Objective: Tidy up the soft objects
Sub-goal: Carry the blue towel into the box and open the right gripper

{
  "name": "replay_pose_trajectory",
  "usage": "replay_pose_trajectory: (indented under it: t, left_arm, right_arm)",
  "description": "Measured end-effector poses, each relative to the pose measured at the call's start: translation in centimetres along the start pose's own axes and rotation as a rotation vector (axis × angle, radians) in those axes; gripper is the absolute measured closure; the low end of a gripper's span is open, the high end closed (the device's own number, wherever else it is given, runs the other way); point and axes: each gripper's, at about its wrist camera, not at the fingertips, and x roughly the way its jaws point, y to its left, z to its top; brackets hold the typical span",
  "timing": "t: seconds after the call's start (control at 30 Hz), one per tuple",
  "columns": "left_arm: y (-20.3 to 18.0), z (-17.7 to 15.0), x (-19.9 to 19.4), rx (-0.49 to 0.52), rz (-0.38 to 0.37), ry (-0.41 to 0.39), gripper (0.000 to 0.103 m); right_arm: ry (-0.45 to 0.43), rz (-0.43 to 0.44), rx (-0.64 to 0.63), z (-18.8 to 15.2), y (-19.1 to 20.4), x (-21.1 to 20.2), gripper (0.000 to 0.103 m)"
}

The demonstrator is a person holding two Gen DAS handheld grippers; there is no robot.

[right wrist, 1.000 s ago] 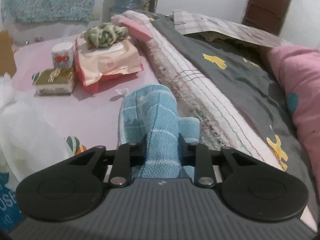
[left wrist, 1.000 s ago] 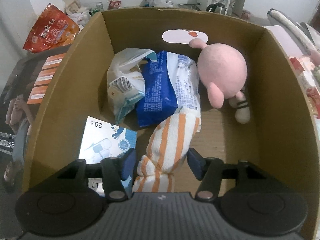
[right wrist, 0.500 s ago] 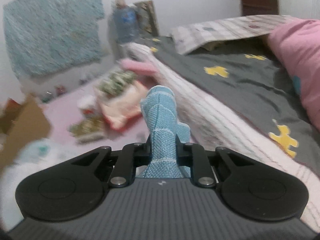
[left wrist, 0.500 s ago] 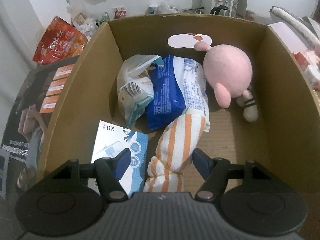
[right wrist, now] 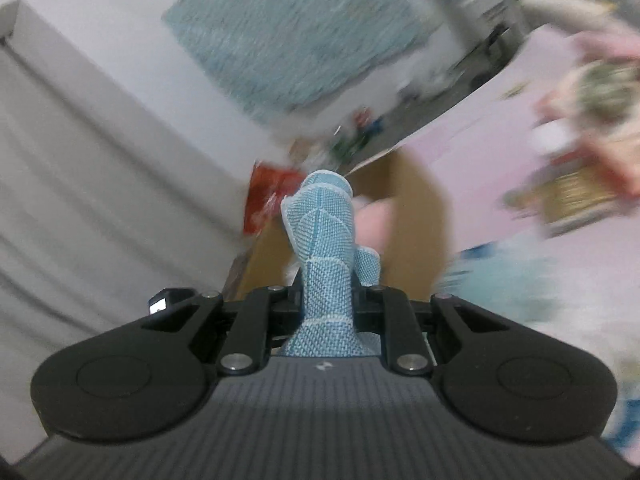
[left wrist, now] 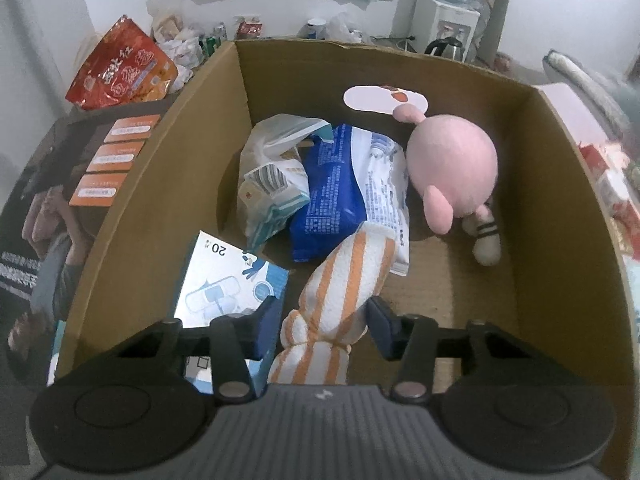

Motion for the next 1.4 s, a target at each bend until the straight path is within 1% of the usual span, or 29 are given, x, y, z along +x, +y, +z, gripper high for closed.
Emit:
replay_pose_trajectory:
  t: [0.07,0.13,0.27,0.33,0.47,0.53,0.7,0.73,0.83,0.87,0.93,1.0,1.07,1.1,1.13,1.23,1.4]
  left_arm:
    - [0.4,0.0,-0.2,-0.027,-0.011,-0.005,0.055]
    - [0.9,-0.1,-0.3,-0.052,-0.018,-0.009,0.055]
    - [2.3,-0.1,-0.4,-0.119,-0.033,-0.008,0.056]
    - [3.1,-0.1,-0.3,-0.150,-0.037,-0.007,0.058]
    - [4.5,-0.3,0.2,-0.195,-0.045,0.007,0.059]
    - [5.0,-0.4,0.2,-0.210,-0.057,0.005,0.062]
    - [5.2,-0.6,0.2,-0.222,-0.066,0.002,0.062]
    - [5.2,-0.6,0.2,-0.224,-0.069,0.004,0.061]
    - [5.2,-0.6,0.1,-0.231,-0.074,0.008,0.061]
    - [5.2,-0.6,0.1,-0.232,-0.075,0.008,0.062]
    - [5.2,-0.6,0.0,-0.234,-0.076,0.008,0.060]
    - [5.3,-0.7,-0.2,-0.237,-0.079,0.003,0.058]
    - [5.2,-0.6,-0.5,-0.237,-0.080,-0.005,0.055]
    - [5.1,-0.6,-0.7,-0.237,-0.082,-0.011,0.053]
    - [5.0,-0.6,-0.9,-0.236,-0.084,-0.016,0.050]
    - [4.6,-0.7,-1.8,-0.229,-0.100,-0.034,0.047]
    - [2.7,-1.1,-4.2,-0.154,-0.132,-0.079,0.042]
  right_arm:
    - [0.059,-0.044,0.001,0.1,1.3,3.5,0.088]
    - [0.112,-0.114,0.022,0.1,1.8,6.7,0.088]
    - [0.199,-0.226,0.045,0.0,2.1,11.4,0.088]
    - [0.228,-0.263,0.031,-0.6,2.9,13.0,0.087]
    - [0.263,-0.314,-0.006,-1.4,4.1,15.0,0.086]
    - [0.270,-0.337,-0.016,-1.8,4.0,15.8,0.086]
    - [0.301,-0.365,-0.017,-3.0,3.4,17.8,0.084]
    - [0.311,-0.370,-0.026,-3.3,3.4,18.1,0.081]
    - [0.342,-0.355,-0.004,-3.9,3.2,18.5,0.067]
    - [0.347,-0.352,0.004,-4.0,3.1,18.5,0.058]
    - [0.340,-0.338,0.027,-3.8,2.9,18.2,0.047]
    - [0.327,-0.317,0.038,-3.6,2.9,17.5,0.044]
    - [0.310,-0.283,0.055,-3.2,2.9,16.6,0.039]
    - [0.301,-0.263,0.064,-3.0,2.9,16.1,0.039]
    - [0.290,-0.237,0.070,-2.7,3.0,15.4,0.038]
    - [0.249,-0.163,0.087,-1.9,3.2,13.2,0.038]
    - [0.153,-0.051,0.074,-1.1,3.5,7.4,0.038]
